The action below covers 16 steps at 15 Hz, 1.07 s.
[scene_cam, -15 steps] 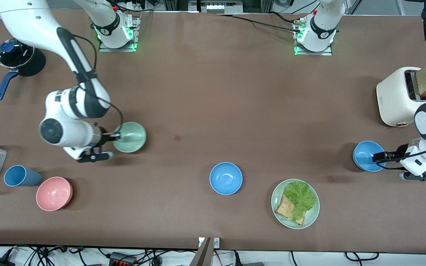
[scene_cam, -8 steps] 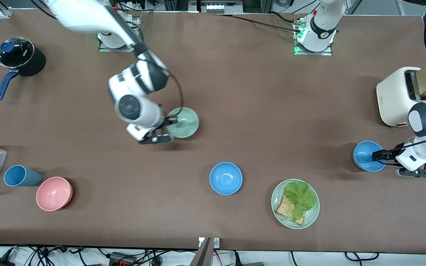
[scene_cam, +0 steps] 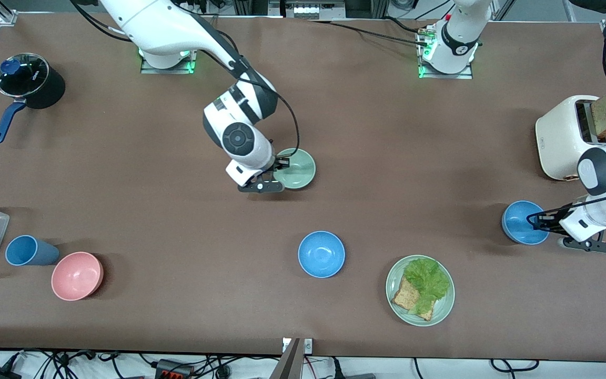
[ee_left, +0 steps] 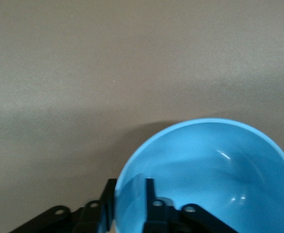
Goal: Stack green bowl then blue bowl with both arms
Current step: 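Slide the green bowl toward the table middle with the right gripper, then release the green bowl with the right gripper while the left gripper carries the blue bowl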
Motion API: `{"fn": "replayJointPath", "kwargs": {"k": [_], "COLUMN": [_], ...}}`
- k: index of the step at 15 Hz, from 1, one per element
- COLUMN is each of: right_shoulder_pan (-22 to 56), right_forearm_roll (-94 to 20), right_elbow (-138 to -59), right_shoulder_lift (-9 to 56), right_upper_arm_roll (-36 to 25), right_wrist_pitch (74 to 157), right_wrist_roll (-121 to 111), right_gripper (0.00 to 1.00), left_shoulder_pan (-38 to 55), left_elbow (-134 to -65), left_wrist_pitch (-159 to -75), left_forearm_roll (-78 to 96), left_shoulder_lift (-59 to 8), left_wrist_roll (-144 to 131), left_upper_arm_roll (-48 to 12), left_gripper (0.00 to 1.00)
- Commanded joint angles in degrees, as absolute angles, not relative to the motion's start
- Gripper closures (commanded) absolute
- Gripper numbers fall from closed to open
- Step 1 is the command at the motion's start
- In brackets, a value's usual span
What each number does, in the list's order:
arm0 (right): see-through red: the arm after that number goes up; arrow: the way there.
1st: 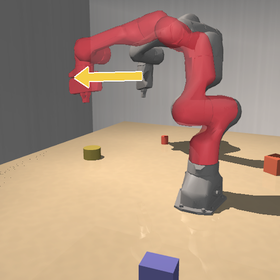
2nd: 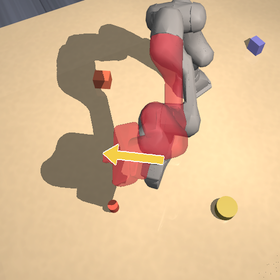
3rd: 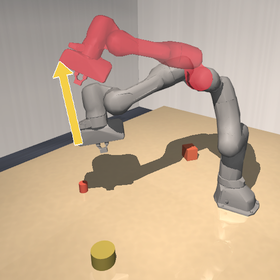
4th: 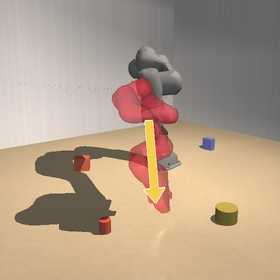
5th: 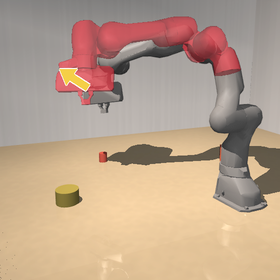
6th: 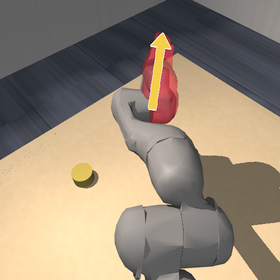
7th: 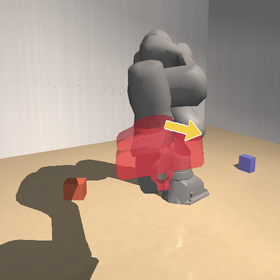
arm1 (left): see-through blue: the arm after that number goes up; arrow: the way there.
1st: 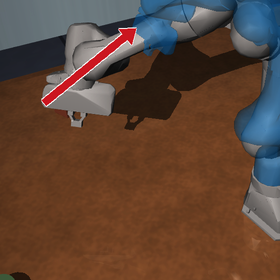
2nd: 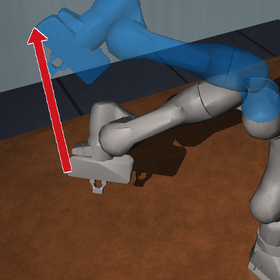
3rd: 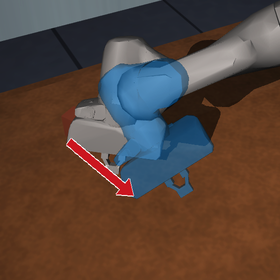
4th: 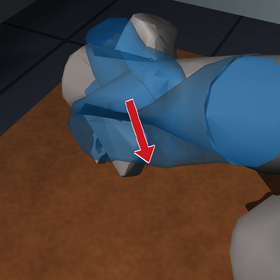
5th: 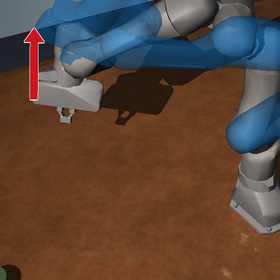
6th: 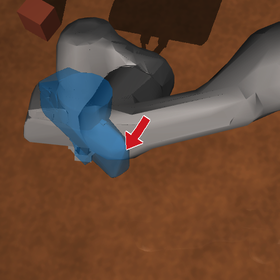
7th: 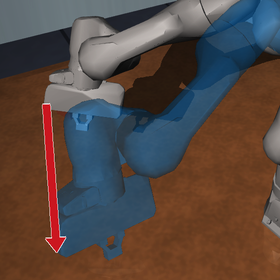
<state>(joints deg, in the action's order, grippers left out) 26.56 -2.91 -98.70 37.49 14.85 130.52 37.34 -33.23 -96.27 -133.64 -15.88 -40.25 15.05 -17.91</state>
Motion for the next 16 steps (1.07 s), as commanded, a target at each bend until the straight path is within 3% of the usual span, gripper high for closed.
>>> {"fn": "replayJointPath", "kwargs": {"k": [1,3,4,5,7,11,14,16], "right_shoulder_pan": [27.95,28.39,28.39,28.39,28.30,26.55,23.22,19.09], "right_forearm_roll": [-3.69,-3.69,-3.78,-3.95,-3.78,-2.03,-0.62,-0.35], "right_elbow": [-97.12,-97.12,-96.68,-95.29,-90.64,-76.76,-66.47,-63.82], "right_shoulder_lift": [39.02,39.46,39.46,39.46,38.76,36.04,35.42,34.90], "right_upper_arm_roll": [14.41,14.50,14.50,14.50,14.41,11.79,9.23,8.53], "right_wrist_pitch": [131.31,131.31,131.31,131.22,127.29,110.43,100.83,96.79], "right_wrist_roll": [38.94,39.02,39.89,42.34,44.21,43.68,39.67,33.43], "right_gripper": [1.00,1.00,0.66,0.01,0.00,0.00,0.00,0.00], "left_shoulder_pan": [-33.58,-33.92,-34.01,-34.01,-34.10,-34.72,-34.98,-35.16], "left_elbow": [-96.77,-96.42,-96.33,-96.33,-96.33,-96.41,-96.59,-97.12], "left_wrist_pitch": [-129.49,-124.65,-121.76,-118.42,-111.04,-99.86,-95.98,-95.54], "left_forearm_roll": [-17.49,-17.32,-16.79,-16.53,-16.26,-4.05,-3.96,-3.87], "left_shoulder_lift": [-37.54,-35.08,-33.24,-31.13,-27.00,-19.88,-18.20,-18.19], "left_wrist_roll": [15.64,15.64,15.56,15.03,14.94,11.62,-3.10,-14.18], "left_upper_arm_roll": [-19.51,-21.96,-23.28,-24.60,-28.46,-33.65,-43.38,-50.59], "left_gripper": [1.00,1.00,1.00,1.00,1.00,1.00,1.00,1.00]}}
